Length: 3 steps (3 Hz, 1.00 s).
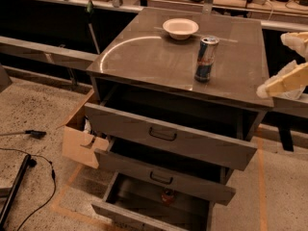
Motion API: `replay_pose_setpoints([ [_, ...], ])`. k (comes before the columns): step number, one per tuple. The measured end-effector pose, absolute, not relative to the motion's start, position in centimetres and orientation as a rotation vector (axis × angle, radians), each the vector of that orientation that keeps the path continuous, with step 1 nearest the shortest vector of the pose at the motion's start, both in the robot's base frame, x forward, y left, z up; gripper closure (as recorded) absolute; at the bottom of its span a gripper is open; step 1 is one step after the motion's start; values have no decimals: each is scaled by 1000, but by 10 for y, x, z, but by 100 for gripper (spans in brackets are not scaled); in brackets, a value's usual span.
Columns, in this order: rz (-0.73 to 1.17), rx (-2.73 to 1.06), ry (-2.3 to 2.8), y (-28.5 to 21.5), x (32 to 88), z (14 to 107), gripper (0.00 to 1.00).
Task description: Place redbull can into paper bowl
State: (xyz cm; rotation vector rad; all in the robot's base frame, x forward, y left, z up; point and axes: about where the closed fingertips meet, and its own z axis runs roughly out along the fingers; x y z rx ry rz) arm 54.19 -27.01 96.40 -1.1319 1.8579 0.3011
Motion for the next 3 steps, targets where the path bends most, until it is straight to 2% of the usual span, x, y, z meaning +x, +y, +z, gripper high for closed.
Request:
replay_pose_setpoints([
  [3, 339, -1053, 1821, -260, 557, 956, 0],
])
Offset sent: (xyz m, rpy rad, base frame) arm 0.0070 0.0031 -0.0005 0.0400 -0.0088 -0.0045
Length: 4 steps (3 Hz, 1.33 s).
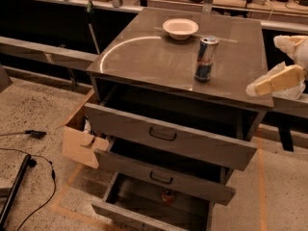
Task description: Place redbull can into paper bowl
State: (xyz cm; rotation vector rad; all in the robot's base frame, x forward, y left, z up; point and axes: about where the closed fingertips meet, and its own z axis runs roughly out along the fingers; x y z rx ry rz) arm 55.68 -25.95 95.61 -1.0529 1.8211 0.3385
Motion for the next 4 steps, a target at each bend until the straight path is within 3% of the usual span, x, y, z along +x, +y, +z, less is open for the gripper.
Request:
replay_pose_setpoints([
  [4, 440, -802, 1651, -203, 664, 912, 0],
])
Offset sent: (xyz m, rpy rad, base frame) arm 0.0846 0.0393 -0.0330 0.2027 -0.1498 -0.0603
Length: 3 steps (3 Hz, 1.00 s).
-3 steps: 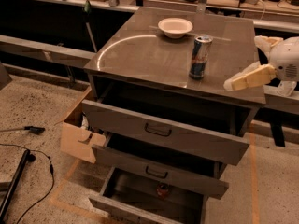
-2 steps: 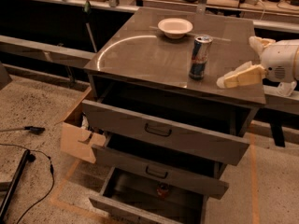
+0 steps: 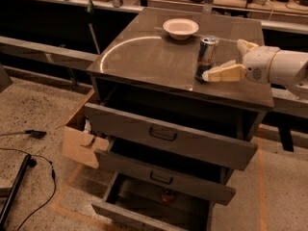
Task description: Place redbull can into paper bowl
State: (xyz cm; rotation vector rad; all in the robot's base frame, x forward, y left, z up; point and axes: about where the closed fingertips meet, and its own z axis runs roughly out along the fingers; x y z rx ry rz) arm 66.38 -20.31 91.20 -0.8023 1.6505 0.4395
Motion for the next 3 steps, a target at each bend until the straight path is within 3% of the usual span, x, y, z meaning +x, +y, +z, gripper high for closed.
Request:
replay_pose_setpoints([
  [1, 479, -776, 1635, -192, 681, 906, 17],
  [3, 516, -772, 1597, -169, 710, 911, 64],
])
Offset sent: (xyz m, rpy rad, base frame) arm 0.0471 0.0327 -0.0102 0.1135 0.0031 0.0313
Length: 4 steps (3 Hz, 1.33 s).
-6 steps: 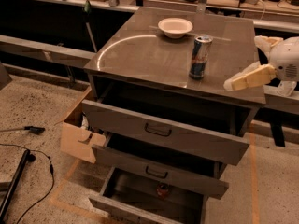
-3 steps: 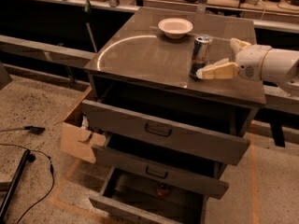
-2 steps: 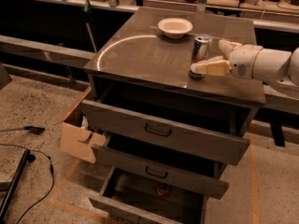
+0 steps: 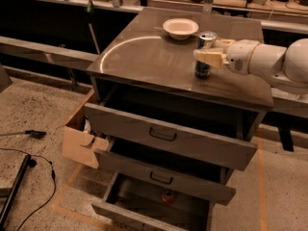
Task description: Place redbull can into paper bowl
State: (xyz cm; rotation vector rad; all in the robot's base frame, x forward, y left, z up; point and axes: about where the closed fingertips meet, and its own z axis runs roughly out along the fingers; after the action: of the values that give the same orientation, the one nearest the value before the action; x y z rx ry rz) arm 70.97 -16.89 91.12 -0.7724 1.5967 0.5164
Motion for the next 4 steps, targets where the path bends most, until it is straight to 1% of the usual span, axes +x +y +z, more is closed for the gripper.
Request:
replay_pose_setpoints([
  [1, 443, -779, 1555, -177, 731, 948, 88],
  [2, 315, -763, 1511, -197, 764, 988, 100],
  [3, 245, -702, 1496, -213, 802, 1010, 100],
  [4, 208, -636, 1522, -211, 838, 1017, 100],
])
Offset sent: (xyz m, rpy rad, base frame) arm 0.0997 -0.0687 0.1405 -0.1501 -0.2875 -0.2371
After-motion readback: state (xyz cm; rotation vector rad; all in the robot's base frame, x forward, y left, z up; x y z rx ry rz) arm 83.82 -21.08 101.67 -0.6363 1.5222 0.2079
